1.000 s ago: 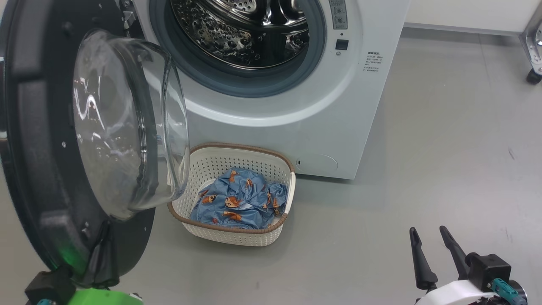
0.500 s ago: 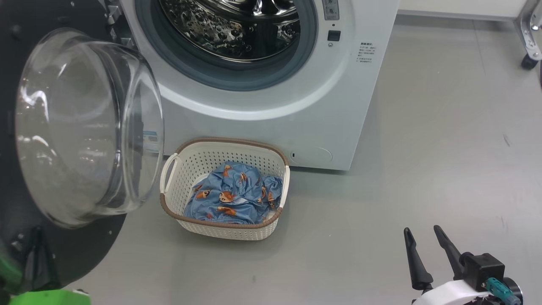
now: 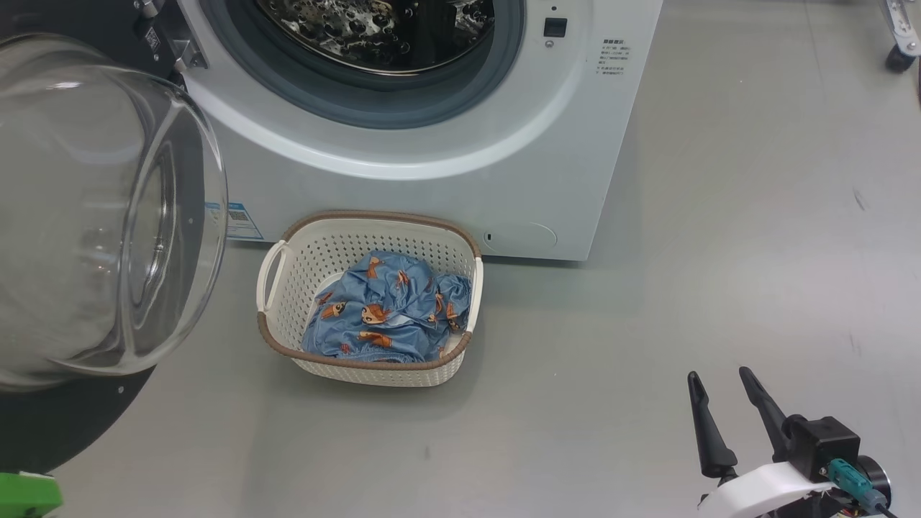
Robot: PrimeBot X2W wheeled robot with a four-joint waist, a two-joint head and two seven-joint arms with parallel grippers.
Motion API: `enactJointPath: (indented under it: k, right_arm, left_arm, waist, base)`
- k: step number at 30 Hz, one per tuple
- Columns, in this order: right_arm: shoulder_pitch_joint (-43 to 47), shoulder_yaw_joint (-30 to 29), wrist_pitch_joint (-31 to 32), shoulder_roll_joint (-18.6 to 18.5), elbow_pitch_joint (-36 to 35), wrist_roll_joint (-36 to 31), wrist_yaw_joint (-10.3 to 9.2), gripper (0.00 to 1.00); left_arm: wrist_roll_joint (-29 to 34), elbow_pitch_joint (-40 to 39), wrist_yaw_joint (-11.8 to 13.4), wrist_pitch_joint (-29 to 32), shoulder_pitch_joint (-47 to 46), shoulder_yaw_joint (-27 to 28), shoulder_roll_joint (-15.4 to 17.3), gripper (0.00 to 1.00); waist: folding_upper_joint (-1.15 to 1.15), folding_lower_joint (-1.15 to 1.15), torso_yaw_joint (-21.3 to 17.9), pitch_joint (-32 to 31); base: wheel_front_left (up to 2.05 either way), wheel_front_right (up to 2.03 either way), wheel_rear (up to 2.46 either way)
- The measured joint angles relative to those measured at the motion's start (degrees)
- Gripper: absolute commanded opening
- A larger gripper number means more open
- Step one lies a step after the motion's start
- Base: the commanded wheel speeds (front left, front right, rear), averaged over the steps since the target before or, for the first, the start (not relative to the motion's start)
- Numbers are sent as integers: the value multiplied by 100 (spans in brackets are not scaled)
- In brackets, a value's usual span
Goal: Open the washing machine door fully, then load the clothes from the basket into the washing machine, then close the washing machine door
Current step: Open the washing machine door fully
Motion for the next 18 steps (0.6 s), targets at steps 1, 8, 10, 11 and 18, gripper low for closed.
enactJointPath:
  k: [1, 8, 10, 11, 18]
  right_arm:
    - [-17, -3, 0, 0, -2, 0, 0, 100]
    - [-66, -26, 0, -1, 1, -20, 1, 100]
    - [-97, -26, 0, -1, 3, -33, 29, 100]
    - [-112, -27, 0, -1, 3, -34, 32, 100]
    - [-124, -37, 0, 0, 12, -36, 33, 100]
  left_arm:
    - [-12, 44, 2, 0, -34, 48, 35, 0]
    - [-80, 393, 19, 0, -311, 307, 256, 0]
    - [-90, 493, 2, -1, -363, 357, 302, 0]
    - [-107, 557, -10, -1, -400, 383, 330, 0]
    - [-102, 837, -16, -1, -552, 467, 524, 0]
  waist:
    - [0, 0, -5, 22]
    - [0, 0, -29, 124]
    - [0, 0, -32, 135]
    - [0, 0, -34, 143]
    - [0, 0, -53, 196]
  base:
    - [0, 0, 0]
    - [0, 0, 0]
    - [0, 0, 0]
    - [0, 0, 0]
    - [0, 0, 0]
